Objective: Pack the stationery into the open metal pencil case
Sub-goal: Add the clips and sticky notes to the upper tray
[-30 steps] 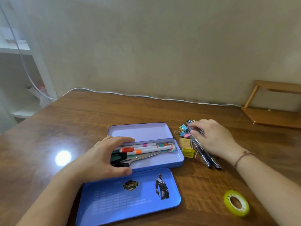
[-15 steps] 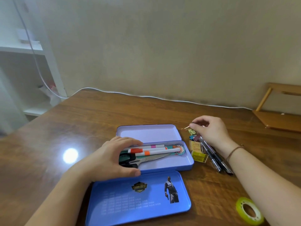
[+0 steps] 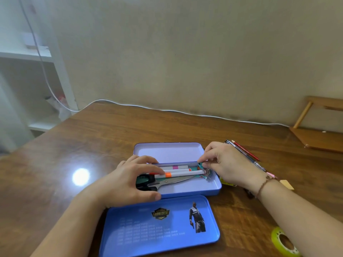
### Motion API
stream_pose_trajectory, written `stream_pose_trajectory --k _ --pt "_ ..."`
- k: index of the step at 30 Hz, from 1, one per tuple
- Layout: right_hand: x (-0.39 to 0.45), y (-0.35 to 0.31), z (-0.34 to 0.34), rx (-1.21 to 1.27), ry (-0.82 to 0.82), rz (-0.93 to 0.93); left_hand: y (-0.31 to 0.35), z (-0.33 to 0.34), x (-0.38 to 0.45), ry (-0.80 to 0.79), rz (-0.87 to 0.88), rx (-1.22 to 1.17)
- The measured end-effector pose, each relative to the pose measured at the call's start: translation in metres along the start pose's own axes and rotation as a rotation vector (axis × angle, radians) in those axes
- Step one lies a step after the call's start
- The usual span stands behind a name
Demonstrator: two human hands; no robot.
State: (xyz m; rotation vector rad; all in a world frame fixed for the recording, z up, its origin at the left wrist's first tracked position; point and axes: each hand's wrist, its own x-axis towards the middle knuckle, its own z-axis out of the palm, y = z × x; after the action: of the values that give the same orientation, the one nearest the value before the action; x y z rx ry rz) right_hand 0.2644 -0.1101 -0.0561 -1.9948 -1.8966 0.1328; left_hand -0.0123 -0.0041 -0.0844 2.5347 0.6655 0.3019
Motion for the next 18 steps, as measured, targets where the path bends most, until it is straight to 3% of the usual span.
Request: stream_pose_trajectory --k 9,18 --pt "-0.002 -0.006 -0.003 -0.094 0.085 0.061 0.001 -0.001 0.0 -0.008 0.011 0.0" --pt "-0.001 -0.001 0.005 -0.101 -0.022 0.153 0.001 -0.002 -0.001 -0.033 -0.003 0.025"
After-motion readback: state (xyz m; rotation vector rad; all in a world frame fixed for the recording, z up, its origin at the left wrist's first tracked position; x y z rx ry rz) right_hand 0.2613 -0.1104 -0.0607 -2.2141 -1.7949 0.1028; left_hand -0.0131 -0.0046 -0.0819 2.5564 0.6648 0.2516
